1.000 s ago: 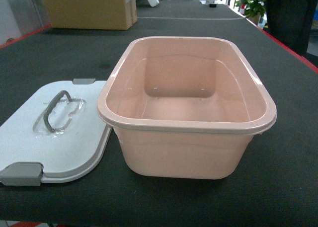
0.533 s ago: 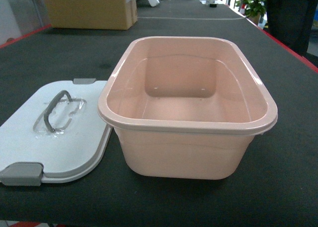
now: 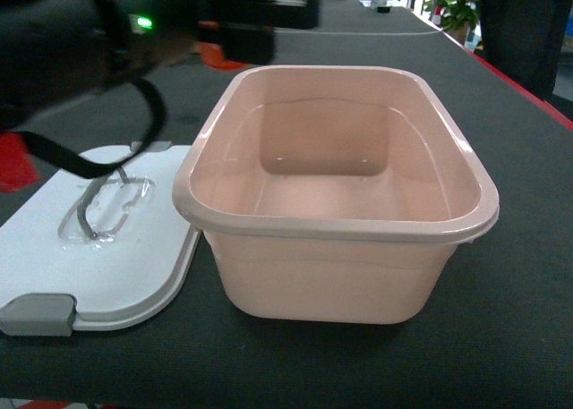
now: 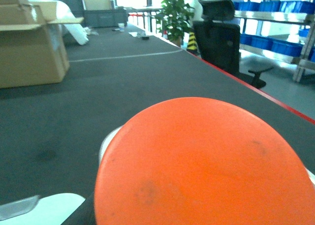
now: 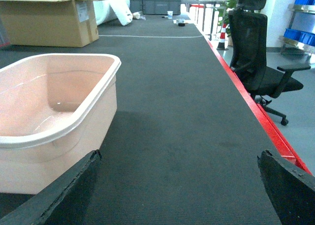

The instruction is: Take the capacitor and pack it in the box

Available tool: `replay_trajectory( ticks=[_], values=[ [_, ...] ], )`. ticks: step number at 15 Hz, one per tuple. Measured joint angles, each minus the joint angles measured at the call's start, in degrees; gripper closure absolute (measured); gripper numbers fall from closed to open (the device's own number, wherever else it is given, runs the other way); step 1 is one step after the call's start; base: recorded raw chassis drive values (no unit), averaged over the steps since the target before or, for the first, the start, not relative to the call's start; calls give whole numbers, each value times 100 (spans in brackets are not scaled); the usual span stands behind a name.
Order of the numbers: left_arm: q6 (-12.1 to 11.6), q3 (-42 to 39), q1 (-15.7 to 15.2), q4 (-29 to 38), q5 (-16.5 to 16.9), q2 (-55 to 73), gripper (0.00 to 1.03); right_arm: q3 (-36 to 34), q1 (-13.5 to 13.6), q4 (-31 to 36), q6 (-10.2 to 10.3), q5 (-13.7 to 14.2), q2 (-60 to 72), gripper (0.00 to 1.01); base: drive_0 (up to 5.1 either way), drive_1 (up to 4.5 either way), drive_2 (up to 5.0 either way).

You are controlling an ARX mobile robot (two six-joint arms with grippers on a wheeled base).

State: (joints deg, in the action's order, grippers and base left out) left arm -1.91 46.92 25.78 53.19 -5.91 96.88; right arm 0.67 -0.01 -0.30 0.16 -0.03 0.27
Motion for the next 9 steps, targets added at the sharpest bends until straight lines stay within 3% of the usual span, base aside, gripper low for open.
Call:
replay_trajectory(
  ticks=[2, 5, 6, 7, 9],
  values=[
    [11, 503, 369, -92, -140, 562, 59, 0, 0, 0, 0, 0, 0, 3, 0, 0, 0],
    [-7, 564, 376, 15, -376, 671, 21, 0, 0, 0, -2, 0, 0, 3, 0, 0, 0],
    [-7, 409, 238, -22, -404, 525, 9, 0, 0, 0, -2, 0, 0, 3, 0, 0, 0],
    [-9, 142, 7, -59, -380, 267, 4, 0, 0, 0, -2, 0, 0, 3, 0, 0, 0],
    [-46, -396, -752, -37, -133, -459, 5, 0, 0, 0, -2, 0, 0, 3, 0, 0, 0]
  ],
)
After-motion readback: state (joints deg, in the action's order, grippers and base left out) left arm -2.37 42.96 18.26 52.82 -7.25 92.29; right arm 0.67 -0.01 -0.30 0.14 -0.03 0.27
